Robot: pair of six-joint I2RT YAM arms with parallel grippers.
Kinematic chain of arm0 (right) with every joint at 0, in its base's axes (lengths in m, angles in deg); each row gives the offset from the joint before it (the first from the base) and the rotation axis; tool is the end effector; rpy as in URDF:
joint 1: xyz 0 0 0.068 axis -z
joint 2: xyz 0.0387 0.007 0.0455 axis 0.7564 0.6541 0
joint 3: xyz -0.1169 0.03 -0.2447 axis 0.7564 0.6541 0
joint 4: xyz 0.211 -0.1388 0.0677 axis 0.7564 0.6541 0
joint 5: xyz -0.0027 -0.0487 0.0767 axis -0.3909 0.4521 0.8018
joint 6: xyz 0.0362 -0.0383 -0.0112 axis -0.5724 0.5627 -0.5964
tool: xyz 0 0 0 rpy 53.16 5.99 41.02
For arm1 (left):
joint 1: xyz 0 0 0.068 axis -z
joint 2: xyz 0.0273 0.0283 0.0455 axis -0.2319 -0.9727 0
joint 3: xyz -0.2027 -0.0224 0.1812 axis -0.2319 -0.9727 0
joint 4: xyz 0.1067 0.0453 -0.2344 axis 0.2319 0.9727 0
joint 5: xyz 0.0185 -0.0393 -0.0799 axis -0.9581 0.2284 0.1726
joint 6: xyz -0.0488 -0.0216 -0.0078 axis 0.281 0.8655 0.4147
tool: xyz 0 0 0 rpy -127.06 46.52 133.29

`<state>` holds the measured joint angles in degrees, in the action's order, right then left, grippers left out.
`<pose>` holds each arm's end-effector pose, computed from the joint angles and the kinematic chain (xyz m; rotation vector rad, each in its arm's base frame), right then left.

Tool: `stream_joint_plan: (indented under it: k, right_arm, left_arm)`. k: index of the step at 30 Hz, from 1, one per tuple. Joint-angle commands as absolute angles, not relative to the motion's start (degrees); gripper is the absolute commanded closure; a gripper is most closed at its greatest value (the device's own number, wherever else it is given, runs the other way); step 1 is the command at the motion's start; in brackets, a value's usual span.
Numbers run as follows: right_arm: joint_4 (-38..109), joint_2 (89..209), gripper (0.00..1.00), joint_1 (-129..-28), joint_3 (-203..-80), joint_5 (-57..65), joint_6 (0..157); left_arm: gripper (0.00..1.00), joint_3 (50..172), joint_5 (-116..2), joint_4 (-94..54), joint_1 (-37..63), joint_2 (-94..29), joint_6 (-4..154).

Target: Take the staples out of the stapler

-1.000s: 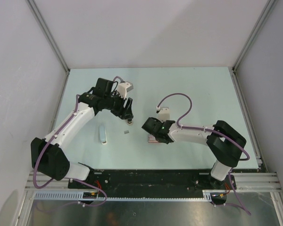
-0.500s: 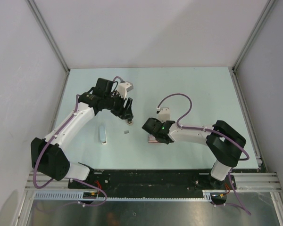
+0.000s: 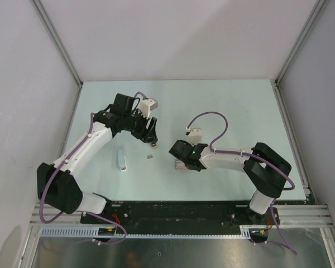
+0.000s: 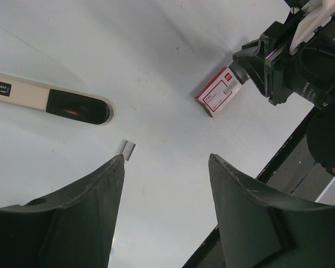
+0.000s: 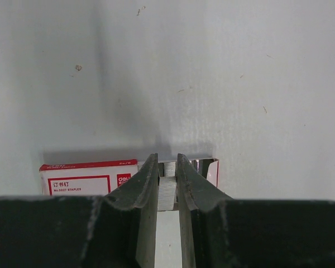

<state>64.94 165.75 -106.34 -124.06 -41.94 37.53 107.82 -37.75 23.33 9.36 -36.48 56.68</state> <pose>0.1905 0.2549 0.1683 -0.0505 2.4072 -0.1699 0.2615 -0.1276 0.3035 0.8337 2.3218 -0.7080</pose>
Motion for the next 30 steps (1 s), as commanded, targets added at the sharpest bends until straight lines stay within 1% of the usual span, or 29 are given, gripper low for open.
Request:
stream_joint_plan:
  k: [1,30]
  right_arm:
    - [63.4,165.0,1.0,-106.3,-123.5,-43.1,37.6]
    - [63.0,165.9,1.0,-106.2,-122.9,-43.2,38.0]
  left_arm:
    - [0.33,107.8,-35.9,22.7,9.7,-34.3,54.5]
    - [0.34,107.5,-35.6,22.6,9.7,-34.1,54.5]
